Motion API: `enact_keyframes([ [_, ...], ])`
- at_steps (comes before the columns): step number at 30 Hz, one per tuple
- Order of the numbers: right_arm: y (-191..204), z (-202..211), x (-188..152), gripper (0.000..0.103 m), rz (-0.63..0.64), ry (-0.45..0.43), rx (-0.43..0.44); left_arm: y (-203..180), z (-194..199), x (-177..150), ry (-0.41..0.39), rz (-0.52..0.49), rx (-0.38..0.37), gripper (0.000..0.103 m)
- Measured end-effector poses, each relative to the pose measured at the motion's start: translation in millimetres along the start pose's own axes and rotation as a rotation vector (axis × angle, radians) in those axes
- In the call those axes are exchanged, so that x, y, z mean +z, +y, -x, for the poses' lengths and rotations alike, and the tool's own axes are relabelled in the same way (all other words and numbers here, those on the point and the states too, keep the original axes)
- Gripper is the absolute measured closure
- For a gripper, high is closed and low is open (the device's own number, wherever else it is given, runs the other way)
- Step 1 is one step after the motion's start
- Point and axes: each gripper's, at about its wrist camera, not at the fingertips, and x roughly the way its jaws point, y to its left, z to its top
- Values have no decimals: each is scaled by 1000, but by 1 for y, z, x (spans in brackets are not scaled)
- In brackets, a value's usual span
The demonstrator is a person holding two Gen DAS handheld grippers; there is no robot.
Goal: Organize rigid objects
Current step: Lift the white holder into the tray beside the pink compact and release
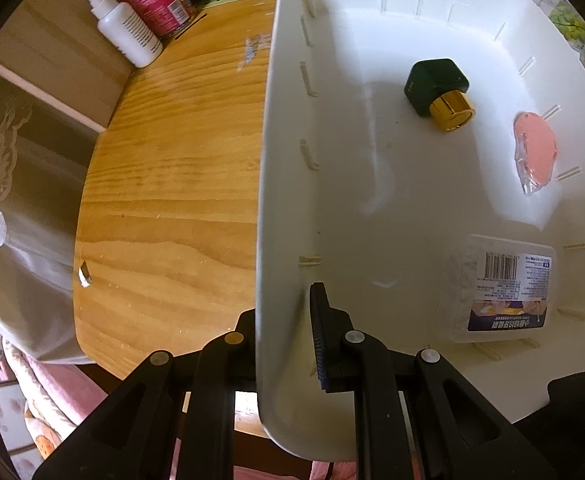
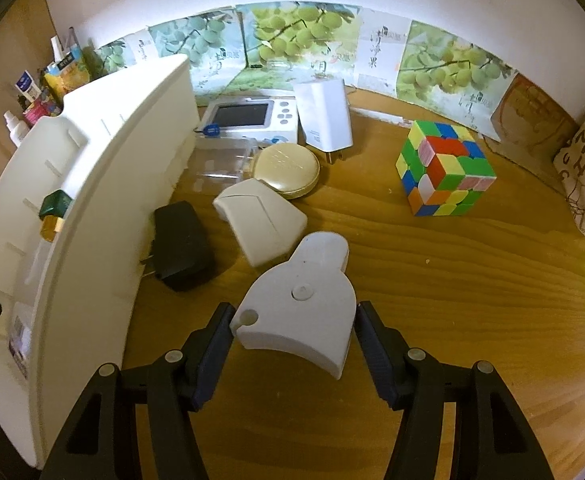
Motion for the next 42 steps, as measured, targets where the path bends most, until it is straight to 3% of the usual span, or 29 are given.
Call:
enact_keyframes([
  [21, 47, 63, -27, 42, 1, -44, -15, -2, 5, 7, -34, -174, -57, 86],
  [42, 116, 136, -11, 45, 86, -184, -47, -3, 9, 0, -49, -327, -131, 86],
])
